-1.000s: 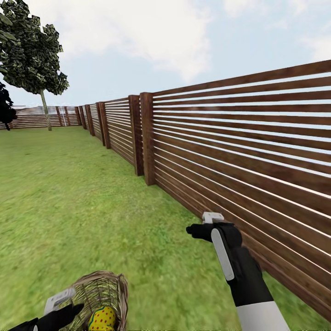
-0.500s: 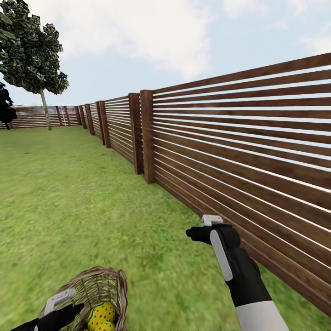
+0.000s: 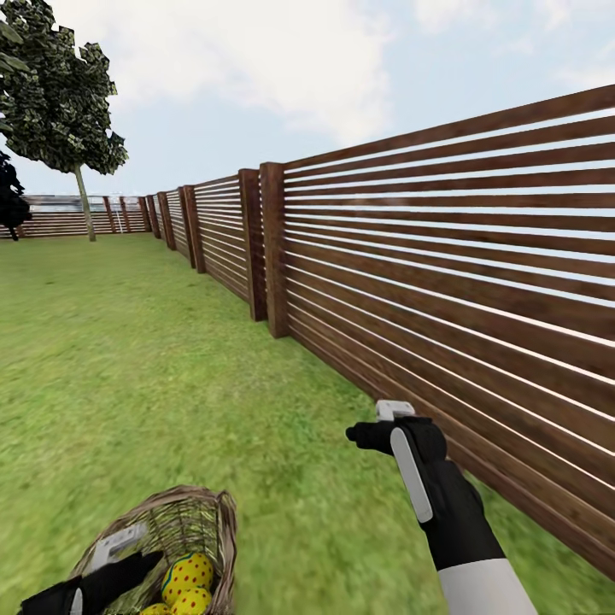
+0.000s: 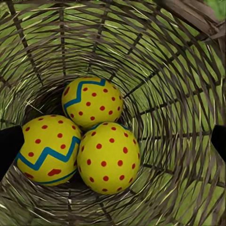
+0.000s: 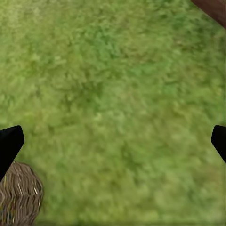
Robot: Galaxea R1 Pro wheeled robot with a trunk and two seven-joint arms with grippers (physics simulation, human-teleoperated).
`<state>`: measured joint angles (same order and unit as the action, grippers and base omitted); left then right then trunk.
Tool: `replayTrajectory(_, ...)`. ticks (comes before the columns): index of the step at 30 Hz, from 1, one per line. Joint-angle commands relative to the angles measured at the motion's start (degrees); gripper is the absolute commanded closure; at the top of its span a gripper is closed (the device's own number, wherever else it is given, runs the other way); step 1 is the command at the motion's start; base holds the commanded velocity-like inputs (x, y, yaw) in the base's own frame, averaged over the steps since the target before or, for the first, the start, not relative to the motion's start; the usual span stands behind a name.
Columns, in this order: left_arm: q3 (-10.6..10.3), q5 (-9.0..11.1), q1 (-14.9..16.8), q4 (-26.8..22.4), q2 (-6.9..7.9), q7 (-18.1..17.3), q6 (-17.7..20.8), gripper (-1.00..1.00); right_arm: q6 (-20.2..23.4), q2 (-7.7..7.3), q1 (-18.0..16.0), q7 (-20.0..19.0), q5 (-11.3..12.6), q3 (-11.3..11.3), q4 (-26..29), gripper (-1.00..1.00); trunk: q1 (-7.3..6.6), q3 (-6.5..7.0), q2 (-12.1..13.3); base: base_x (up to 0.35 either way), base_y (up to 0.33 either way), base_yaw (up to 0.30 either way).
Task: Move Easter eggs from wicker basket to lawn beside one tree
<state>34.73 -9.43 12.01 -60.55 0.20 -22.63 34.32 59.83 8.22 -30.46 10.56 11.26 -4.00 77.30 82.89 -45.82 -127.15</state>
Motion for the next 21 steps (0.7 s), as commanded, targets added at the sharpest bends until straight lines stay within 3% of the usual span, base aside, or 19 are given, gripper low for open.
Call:
replayTrajectory(1, 0.2, -0.6, 0.9, 0.3, -0.03, 0.4, 0.3, -1.00, 0.2, -0.02, 0.0, 0.6, 0.6, 0.0, 0.0, -1.00, 0.22, -0.25, -0.4, 0.000, 0.000, 0.000)
replayTrajectory(5, 0.2, -0.6, 3.0, 0.8, -0.03, 2.2, 1.2, -1.00, 0.2, -0.04, 0.0, 0.6, 0.6, 0.1, -0.5, -1.00, 1.09, -0.97, -2.0, 0.000, 0.000, 0.000)
replayTrajectory(12, 0.2, -0.8, 9.2, 2.7, 0.08, 3.6, 6.3, -1.00, 0.2, -0.05, 0.0, 0.6, 0.6, 0.3, -3.3, -1.00, 2.63, -2.22, -4.9, 0.000, 0.000, 0.000)
replayTrajectory(16, 0.2, -0.6, 13.8, 10.7, 0.26, 5.3, 6.9, -1.00, 0.2, -0.05, 0.0, 0.6, 0.6, 0.3, -3.8, -1.00, 3.51, -2.94, -6.5, 0.000, 0.000, 0.000)
replayTrajectory(17, 0.2, -0.4, 15.7, 15.0, 0.34, 6.3, 6.6, -1.00, 0.2, -0.05, 0.0, 0.6, 0.6, 0.3, -3.9, -1.00, 3.73, -3.12, -6.9, 0.000, 0.000, 0.000)
replayTrajectory(21, 0.2, -0.3, 18.9, 22.8, 0.45, 8.0, 2.9, -1.00, 0.2, -0.05, 0.0, 0.6, 0.6, 0.3, -4.0, -1.00, 4.61, -3.84, -8.5, 0.000, 0.000, 0.000)
